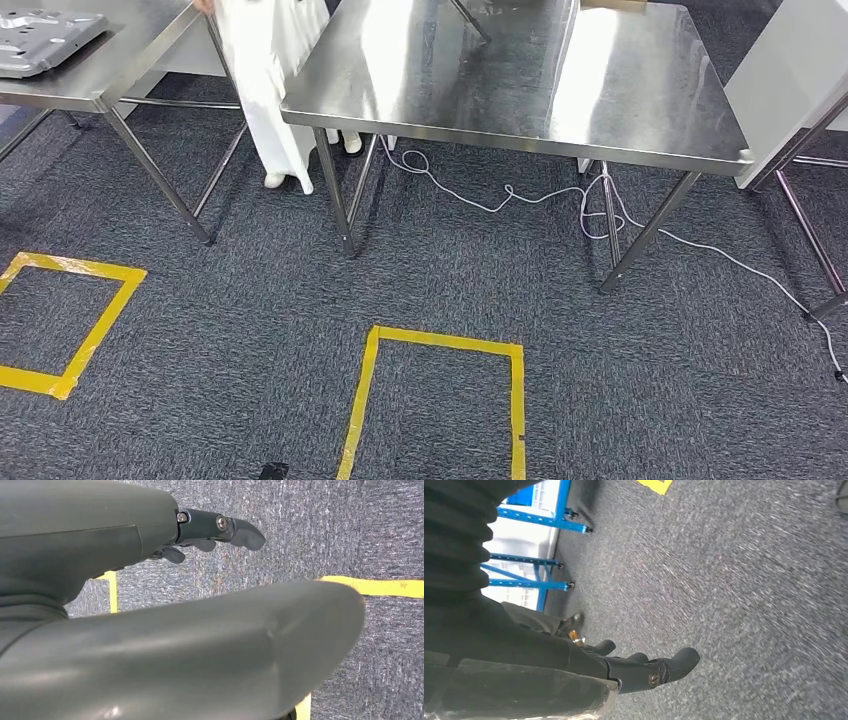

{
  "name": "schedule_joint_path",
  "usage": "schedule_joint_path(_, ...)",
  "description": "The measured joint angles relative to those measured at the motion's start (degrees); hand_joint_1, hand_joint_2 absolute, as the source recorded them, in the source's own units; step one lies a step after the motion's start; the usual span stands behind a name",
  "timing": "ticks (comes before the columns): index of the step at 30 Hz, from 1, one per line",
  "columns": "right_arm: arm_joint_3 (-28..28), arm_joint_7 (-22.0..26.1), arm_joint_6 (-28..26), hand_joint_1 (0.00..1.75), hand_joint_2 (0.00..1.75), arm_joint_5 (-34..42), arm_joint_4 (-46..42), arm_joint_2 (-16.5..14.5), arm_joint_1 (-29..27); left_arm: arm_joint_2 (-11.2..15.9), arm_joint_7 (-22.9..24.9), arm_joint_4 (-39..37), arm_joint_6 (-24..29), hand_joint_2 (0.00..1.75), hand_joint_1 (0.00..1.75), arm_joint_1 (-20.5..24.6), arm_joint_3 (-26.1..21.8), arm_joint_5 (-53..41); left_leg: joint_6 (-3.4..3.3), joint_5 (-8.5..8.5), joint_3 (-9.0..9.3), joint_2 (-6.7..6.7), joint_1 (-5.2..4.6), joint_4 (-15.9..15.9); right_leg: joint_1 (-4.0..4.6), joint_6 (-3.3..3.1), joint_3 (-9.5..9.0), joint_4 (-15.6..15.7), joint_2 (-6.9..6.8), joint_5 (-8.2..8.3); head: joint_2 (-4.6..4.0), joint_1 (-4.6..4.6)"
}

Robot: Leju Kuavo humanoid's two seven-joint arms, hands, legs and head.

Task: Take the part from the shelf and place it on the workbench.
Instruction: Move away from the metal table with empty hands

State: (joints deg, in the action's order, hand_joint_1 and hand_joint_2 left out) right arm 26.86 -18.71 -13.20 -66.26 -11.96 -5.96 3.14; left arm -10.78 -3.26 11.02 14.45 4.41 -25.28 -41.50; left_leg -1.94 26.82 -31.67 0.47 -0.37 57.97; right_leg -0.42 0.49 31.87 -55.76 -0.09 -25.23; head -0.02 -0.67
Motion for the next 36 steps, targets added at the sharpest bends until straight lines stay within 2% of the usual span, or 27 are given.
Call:
schedule_joint_path(2,0.01,-0.16,0.08,0.00,0.00,-0.18,0.00,-0.01,0.00,0.06,0.01,0.00,-0.05,0.00,0.00,0.04,0.07,-0.08,-0.34,-0.19,0.01,0.03,-0.06,-0.17,-0.01,0.33,0.01,0.18,0.07,0.22,0.00,-0.01)
schedule_joint_path(4,0.02,-0.26,0.08,0.00,0.00,-0.32,0.00,0.05,0.02,0.04,0.01,0.00,-0.08,0.00,0.00,0.11,0.16,-0.20,-1.01,-0.96,0.34,0.46,0.32,-1.24,0.17,0.60,0.51,-0.48,0.13,-0.18,0.00,0.01)
schedule_joint_path(6,0.04,-0.35,0.08,0.00,0.00,-0.39,0.00,0.13,0.01,-0.03,-0.01,0.00,-0.16,0.00,0.00,0.23,0.26,-0.32,-1.63,-1.75,0.42,1.10,0.76,-2.23,0.13,0.37,2.94,-5.18,0.15,-2.75,0.00,0.21)
schedule_joint_path(8,0.10,-0.43,0.09,0.00,0.00,-0.33,0.00,0.20,-0.05,-0.07,-0.02,0.00,-0.31,0.00,0.00,0.30,0.30,-0.38,-1.70,-2.05,-0.02,1.73,0.78,-2.33,-0.28,0.35,6.60,-12.91,0.17,-6.10,0.00,0.37)
schedule_joint_path(9,0.16,-0.44,0.09,0.00,0.00,-0.26,0.01,0.24,-0.12,-0.08,-0.02,0.00,-0.41,0.00,0.00,0.31,0.30,-0.39,-1.57,-2.14,-0.21,2.11,0.81,-2.31,-0.57,0.68,7.68,-15.44,0.16,-6.92,0.00,0.39)
schedule_joint_path(10,0.26,-0.44,0.10,0.00,0.00,-0.18,0.01,0.28,-0.22,-0.09,-0.02,0.00,-0.49,0.00,0.00,0.30,0.30,-0.40,-1.38,-2.23,-0.35,2.55,0.89,-2.29,-0.88,1.26,7.63,-15.82,0.10,-6.84,0.00,0.39)
schedule_joint_path(11,0.38,-0.45,0.11,0.00,0.00,-0.11,0.02,0.33,-0.30,-0.11,-0.02,0.00,-0.58,0.00,0.00,0.30,0.30,-0.42,-1.13,-2.29,-0.43,3.01,1.04,-2.25,-1.26,2.02,6.26,-13.58,-0.12,-5.86,0.00,0.39)
schedule_joint_path(12,0.50,-0.45,0.12,0.00,0.00,-0.08,0.02,0.40,-0.32,-0.13,-0.02,0.00,-0.65,0.00,0.00,0.31,0.30,-0.44,-0.76,-2.29,-0.48,3.48,1.23,-2.12,-1.66,2.84,3.86,-9.36,-0.74,-4.35,0.01,0.40)
schedule_joint_path(13,0.59,-0.46,0.14,0.00,0.00,-0.07,0.02,0.32,-0.24,-0.07,-0.02,0.01,-0.69,0.00,0.00,0.33,0.30,-0.44,-0.27,-2.23,-0.50,3.96,1.25,-1.93,-1.87,3.41,1.48,-5.16,-1.95,-3.03,0.00,0.45)
schedule_joint_path(14,0.67,-0.46,0.15,0.00,0.00,-0.07,0.01,0.29,-0.11,-0.03,-0.02,0.01,-0.72,0.00,0.00,0.34,0.30,-0.44,0.29,-2.07,-0.52,4.44,1.25,-1.66,-1.83,3.62,-0.27,-1.89,-3.00,-2.00,0.00,0.53)
schedule_joint_path(15,0.74,-0.46,0.18,0.00,0.00,-0.08,0.01,0.16,0.00,0.02,-0.03,0.01,-0.73,0.00,0.00,0.37,0.30,-0.44,0.82,-1.90,-0.49,4.86,1.13,-1.43,-1.68,3.35,-1.00,-0.19,-3.66,-1.52,0.01,0.48)
schedule_joint_path(16,0.81,-0.46,0.19,0.00,0.00,-0.10,0.02,0.04,0.07,0.07,-0.03,0.02,-0.73,0.00,0.00,0.41,0.30,-0.44,1.24,-1.72,-0.39,5.30,1.00,-1.31,-1.44,2.78,-0.93,0.01,-3.82,-1.47,0.00,0.39)
schedule_joint_path(18,0.94,-0.48,0.19,0.00,0.00,-0.13,0.05,0.04,0.04,0.07,-0.08,0.02,-0.72,0.00,0.00,0.50,0.30,-0.45,1.87,-1.37,-0.15,6.13,1.24,-1.21,-1.48,1.54,-0.57,-0.06,-2.49,-1.29,0.00,0.01)
schedule_joint_path(19,0.98,-0.50,0.19,0.00,0.00,-0.13,0.06,0.06,0.01,0.09,-0.13,0.02,-0.73,0.00,0.00,0.52,0.30,-0.45,2.17,-0.67,-0.24,5.72,1.52,-0.64,-1.62,1.05,-0.63,-0.06,-1.88,-1.14,0.00,-0.09)
schedule_joint_path(20,1.01,-0.54,0.19,0.00,0.00,-0.14,0.07,0.04,0.01,0.10,-0.19,0.02,-0.73,0.00,0.00,0.52,0.30,-0.46,2.41,0.76,-0.74,4.65,1.80,0.94,-1.72,0.53,-0.62,-0.05,-1.23,-0.90,0.01,-0.19)
schedule_joint_path(22,1.04,-0.61,0.19,0.00,0.00,-0.15,0.07,-0.01,0.00,0.15,-0.28,0.01,-0.78,0.00,0.00,0.40,0.29,-0.47,2.62,5.35,-3.22,1.47,2.05,7.59,-1.57,-0.24,-0.48,-0.07,0.06,-0.48,0.01,-0.33)
schedule_joint_path(23,1.04,-0.63,0.19,0.00,0.00,-0.16,0.07,-0.02,0.00,0.15,-0.32,0.00,-0.82,0.00,0.00,0.31,0.28,-0.49,2.54,7.50,-4.86,0.45,2.04,11.65,-1.34,-0.51,-0.33,-0.10,0.78,-0.33,0.01,-0.37)
schedule_joint_path(24,1.06,-0.63,0.19,0.00,0.00,-0.15,0.08,-0.04,-0.02,0.16,-0.34,-0.01,-0.86,0.00,0.00,0.21,0.28,-0.50,2.40,8.74,-6.15,-0.05,2.01,14.79,-1.09,-0.63,-0.23,-0.13,1.58,-0.25,0.00,-0.38)
schedule_joint_path(25,1.09,-0.76,0.15,0.00,0.00,-0.08,0.09,-0.04,-0.09,0.16,-0.57,-0.01,-0.97,0.00,0.00,0.14,0.28,-0.54,2.15,8.81,-6.68,-0.29,2.00,16.08,-0.83,-0.72,-0.16,-0.16,2.41,-0.19,0.00,-0.38)
schedule_joint_path(26,1.21,-1.13,-0.01,0.00,0.00,0.16,0.10,-0.02,-0.16,0.08,-1.32,-0.02,-1.09,0.00,0.00,0.08,0.30,-0.69,1.76,7.73,-6.18,-0.49,1.94,15.15,-0.58,-0.76,-0.16,-0.18,3.28,-0.16,0.01,-0.38)
schedule_joint_path(27,1.46,-1.73,-0.26,0.00,0.00,0.54,0.11,-0.01,-0.21,-0.12,-2.49,-0.02,-1.09,0.00,0.00,0.04,0.35,-0.95,1.21,5.82,-4.76,-0.94,1.84,12.23,-0.37,-0.75,-0.23,-0.18,4.12,-0.14,0.01,-0.39)
schedule_joint_path(29,2.23,-3.04,-0.74,0.00,0.00,1.44,0.13,-0.04,-0.28,-1.21,-4.81,-0.01,-0.24,0.00,0.00,0.02,0.63,-1.76,-0.28,2.07,-1.10,-3.51,1.54,4.61,-0.07,-0.65,-0.30,-0.22,5.54,-0.07,0.01,-0.28)
schedule_joint_path(31,2.97,-3.60,-0.78,0.00,0.00,2.05,0.16,-0.03,-0.28,-2.76,-5.40,0.01,0.84,0.00,0.00,0.14,1.17,-2.60,-1.18,0.76,0.65,-5.14,1.12,0.82,-0.05,-0.28,0.00,-0.27,6.64,0.12,0.01,-0.19)
schedule_joint_path(33,3.65,-3.85,-0.63,0.00,0.00,2.44,0.19,0.05,-0.33,-3.95,-5.34,0.02,0.98,0.00,0.00,0.30,1.75,-3.20,-1.32,0.53,0.80,-4.05,0.93,0.12,-0.04,0.34,0.60,-0.19,7.56,0.44,0.01,-0.21)
schedule_joint_path(34,3.97,-3.94,-0.59,0.00,0.00,2.56,0.19,0.10,-0.39,-4.37,-5.33,0.02,0.85,0.00,0.00,0.35,1.99,-3.33,-1.41,0.22,0.94,-3.34,0.99,-0.41,0.05,0.59,1.04,-0.53,6.88,0.33,0.01,-0.18)
schedule_joint_path(35,4.21,-4.01,-0.57,0.00,0.00,2.63,0.19,0.15,-0.40,-4.62,-5.34,0.02,0.75,0.00,0.00,0.38,2.15,-3.41,-1.56,-0.14,1.09,-2.59,1.08,-0.97,0.17,0.68,1.79,-1.60,5.55,-0.24,0.01,-0.05)
schedule_joint_path(36,4.36,-4.04,-0.57,0.00,0.00,2.66,0.18,0.22,-0.38,-4.78,-5.34,0.02,0.63,0.00,0.00,0.39,2.24,-3.43,-1.69,-0.46,1.18,-1.73,1.15,-1.49,0.26,0.65,3.11,-3.93,3.87,-1.45,0.00,0.09)
